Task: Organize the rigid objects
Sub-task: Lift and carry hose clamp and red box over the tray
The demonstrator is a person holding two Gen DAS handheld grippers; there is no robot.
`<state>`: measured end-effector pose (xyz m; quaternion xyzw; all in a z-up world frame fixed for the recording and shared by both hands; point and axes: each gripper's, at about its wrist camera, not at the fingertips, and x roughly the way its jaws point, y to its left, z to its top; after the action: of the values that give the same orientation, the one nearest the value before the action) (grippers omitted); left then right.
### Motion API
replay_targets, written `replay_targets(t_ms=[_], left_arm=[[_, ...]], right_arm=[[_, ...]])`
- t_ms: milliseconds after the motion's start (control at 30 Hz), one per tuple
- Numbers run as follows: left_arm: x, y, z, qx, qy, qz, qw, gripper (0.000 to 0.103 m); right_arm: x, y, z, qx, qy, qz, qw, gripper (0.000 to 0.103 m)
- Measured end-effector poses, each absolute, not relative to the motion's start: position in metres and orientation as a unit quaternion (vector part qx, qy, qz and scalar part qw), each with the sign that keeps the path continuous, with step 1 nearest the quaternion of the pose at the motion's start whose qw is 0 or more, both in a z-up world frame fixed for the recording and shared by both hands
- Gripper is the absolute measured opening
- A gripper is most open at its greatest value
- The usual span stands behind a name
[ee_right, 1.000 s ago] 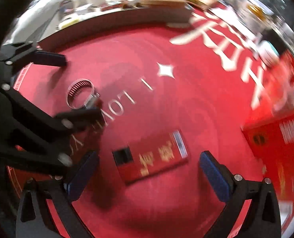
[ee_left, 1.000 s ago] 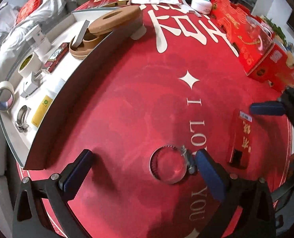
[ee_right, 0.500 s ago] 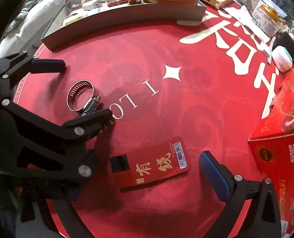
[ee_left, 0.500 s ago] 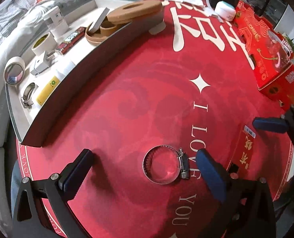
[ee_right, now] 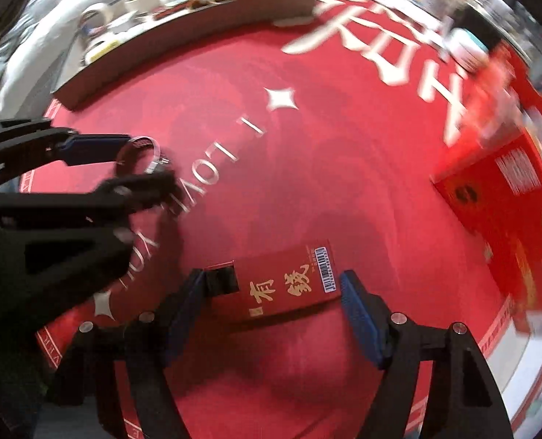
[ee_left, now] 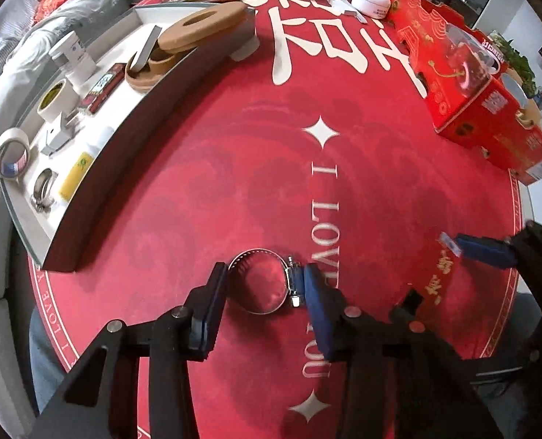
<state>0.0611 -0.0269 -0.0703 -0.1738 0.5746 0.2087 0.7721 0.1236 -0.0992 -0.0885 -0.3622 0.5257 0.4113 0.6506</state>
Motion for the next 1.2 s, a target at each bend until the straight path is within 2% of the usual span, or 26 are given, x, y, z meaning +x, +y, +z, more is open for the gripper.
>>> replay_targets(t_ms=[233, 400, 733, 933, 1200], left_arm=[[0.039, -0.038, -0.068, -0.168, 0.575, 0.196, 0.776, 0.045], [0.022, -0.031, -0.045, -0.170, 0.553, 0.195, 0.792, 0.045], [0.018, -0.022, 0.004, -0.165, 0.491, 0.202, 0.831, 0.045], [0.026, -0.004, 0.049, -0.178, 0.441, 0.207, 0.855, 0.045], [0.020, 0.033, 0.141, -0.158, 0.348, 0.243, 0.892, 0.045]], right_arm=[[0.110, -0.116, -0.087, -0.331, 0.543, 0.375, 0.675, 0.075], [0.101, -0.127, -0.076, -0.315, 0.536, 0.358, 0.696, 0.075], [0.098, -0.148, -0.016, -0.257, 0.520, 0.345, 0.738, 0.075], [0.101, -0.136, 0.031, -0.207, 0.501, 0.347, 0.765, 0.075], [0.120, -0.108, 0.106, -0.130, 0.467, 0.370, 0.793, 0.075]])
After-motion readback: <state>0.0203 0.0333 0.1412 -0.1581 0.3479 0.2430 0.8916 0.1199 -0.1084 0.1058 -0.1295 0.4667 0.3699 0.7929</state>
